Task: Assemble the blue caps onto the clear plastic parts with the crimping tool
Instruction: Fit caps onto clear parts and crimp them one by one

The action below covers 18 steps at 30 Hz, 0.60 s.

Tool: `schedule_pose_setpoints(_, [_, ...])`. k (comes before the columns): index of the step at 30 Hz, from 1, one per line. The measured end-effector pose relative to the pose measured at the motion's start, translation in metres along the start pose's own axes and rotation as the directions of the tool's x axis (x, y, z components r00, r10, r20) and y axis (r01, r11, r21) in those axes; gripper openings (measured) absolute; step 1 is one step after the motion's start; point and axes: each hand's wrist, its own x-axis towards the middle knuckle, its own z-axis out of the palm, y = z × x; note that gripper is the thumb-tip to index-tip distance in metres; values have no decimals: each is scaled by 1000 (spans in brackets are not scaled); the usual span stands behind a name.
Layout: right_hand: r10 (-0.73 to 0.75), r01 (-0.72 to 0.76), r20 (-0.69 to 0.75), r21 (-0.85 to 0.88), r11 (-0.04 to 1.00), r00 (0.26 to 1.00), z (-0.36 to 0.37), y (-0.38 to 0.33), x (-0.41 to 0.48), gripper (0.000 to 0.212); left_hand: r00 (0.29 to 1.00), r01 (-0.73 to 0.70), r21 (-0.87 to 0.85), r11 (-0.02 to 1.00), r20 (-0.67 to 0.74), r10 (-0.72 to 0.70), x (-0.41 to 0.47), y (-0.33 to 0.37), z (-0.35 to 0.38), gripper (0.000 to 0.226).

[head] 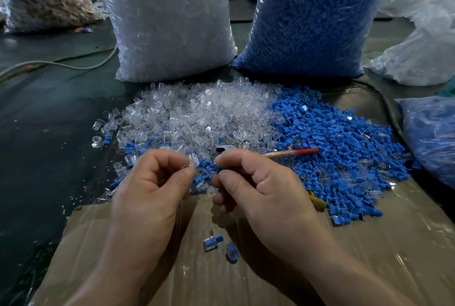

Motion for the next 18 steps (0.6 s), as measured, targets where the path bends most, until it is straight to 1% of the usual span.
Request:
schedule_pose_setpoints(1, [-70, 67, -16, -131, 989, 997, -1, 1, 0, 16, 1000, 3, -14, 1000, 19, -3, 0, 0, 0, 11])
schedule_pose_setpoints(3, [-214, 192, -21, -363, 912, 977, -2, 1, -1, 12, 998, 12, -15, 1000, 57, -11, -2, 0, 2, 18])
schedule_pose_setpoints(5, [-320, 285, 6, -472, 834, 947, -1, -2, -1, 8, 995, 20, -15, 1000, 96, -18, -4, 0, 3, 28])
schedule_pose_setpoints(7, [-364, 330, 37, -512, 793, 931, 0, -3, -1, 7, 992, 19, -17, 1000, 127, -16, -6, 0, 4, 35])
schedule_pose_setpoints(12, [-370, 311, -23, -496, 811, 929, -1, -3, -2, 6, 988, 18, -23, 1000, 154, -14, -10, 5, 5, 37])
schedule_pose_setpoints(13, [-373, 319, -14, -491, 811, 928, -2, -3, -2, 5, 988, 23, -27, 999, 154, -19, -10, 6, 5, 38])
schedule_pose_setpoints(15, [-409, 367, 33, -510, 778, 912, -1, -3, -3, 7, 985, 49, -61, 997, 166, -38, -11, 9, 4, 38])
schedule_pose_setpoints(18, [-451, 412, 69, -545, 730, 890, -2, -2, -3, 14, 973, 110, -138, 984, 217, -78, -11, 13, 4, 29])
